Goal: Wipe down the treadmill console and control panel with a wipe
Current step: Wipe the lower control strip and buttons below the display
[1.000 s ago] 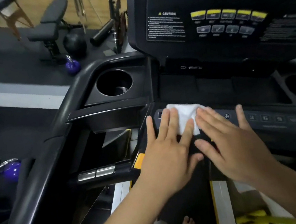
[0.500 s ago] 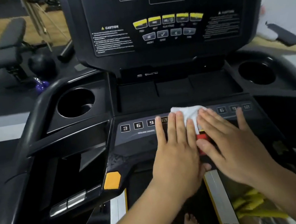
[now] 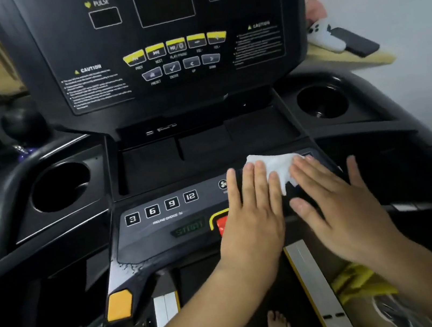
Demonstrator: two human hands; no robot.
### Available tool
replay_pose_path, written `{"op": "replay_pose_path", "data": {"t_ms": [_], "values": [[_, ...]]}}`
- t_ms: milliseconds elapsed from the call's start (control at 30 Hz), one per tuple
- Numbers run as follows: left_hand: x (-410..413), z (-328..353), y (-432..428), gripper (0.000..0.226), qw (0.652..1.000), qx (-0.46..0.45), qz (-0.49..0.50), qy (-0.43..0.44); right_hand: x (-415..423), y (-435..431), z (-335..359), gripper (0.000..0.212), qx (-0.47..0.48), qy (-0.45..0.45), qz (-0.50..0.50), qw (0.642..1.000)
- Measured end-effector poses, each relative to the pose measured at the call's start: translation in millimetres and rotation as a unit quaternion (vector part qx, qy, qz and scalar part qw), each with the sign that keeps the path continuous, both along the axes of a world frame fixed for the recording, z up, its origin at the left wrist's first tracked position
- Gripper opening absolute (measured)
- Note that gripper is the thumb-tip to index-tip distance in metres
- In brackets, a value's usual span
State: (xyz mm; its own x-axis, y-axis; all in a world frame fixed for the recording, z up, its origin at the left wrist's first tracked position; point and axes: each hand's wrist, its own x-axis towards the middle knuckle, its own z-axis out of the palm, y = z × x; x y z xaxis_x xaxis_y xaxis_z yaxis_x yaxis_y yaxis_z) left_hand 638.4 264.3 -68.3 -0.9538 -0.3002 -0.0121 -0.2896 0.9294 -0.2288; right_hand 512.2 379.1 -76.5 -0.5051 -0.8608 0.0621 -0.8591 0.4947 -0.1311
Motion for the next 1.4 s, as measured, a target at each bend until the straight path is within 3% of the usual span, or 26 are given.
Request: {"op": "replay_pose_path", "data": {"t_ms": [167,467,567,700,800,900,1033,1167,1233,1333,1400], "values": [[-17,11,-1,0.099,0.998,0.004,-0.011,-0.055,3,4,0,0.072,-0.011,-0.020,-0.001,1.000],[-48,6,20,0.102,0.999,0.039,-0.033,-0.012,-32,39,-8,0.075,-0.006,-0.021,-0.038,0.999],[-68,6,27,0.102,0.999,0.033,-0.032,-0.003,-54,26,-9,0.087,-0.002,-0.085,-0.071,0.994],[-54,-1,43,0.106,0.998,0.045,-0.049,-0.012,-53,51,-7,0.087,-0.028,-0.161,-0.067,0.984],[-42,-11,54,0.113,0.996,0.045,-0.073,0.012,-56,77,2,0.083,-0.080,-0.155,-0.104,0.979],[-59,-10,53,0.105,0.996,0.023,-0.082,0.015,-45,75,15,0.062,-0.187,-0.099,-0.098,0.972],[-82,-2,50,0.079,0.997,0.008,-0.070,0.011,-31,49,9,0.084,-0.078,-0.219,-0.032,0.972],[-77,-5,52,0.080,0.998,0.035,-0.056,0.016,-49,38,0,0.084,-0.088,-0.264,-0.049,0.959],[-62,-8,55,0.082,0.996,0.046,-0.078,0.021,-48,50,-1,0.083,-0.097,-0.259,-0.042,0.960],[-44,-6,57,0.086,0.996,0.045,-0.077,0.005,-37,74,1,0.067,-0.172,-0.161,-0.052,0.971],[-45,-2,58,0.082,0.997,0.036,-0.069,0.001,-36,77,2,0.063,-0.197,-0.158,-0.052,0.966]]}}
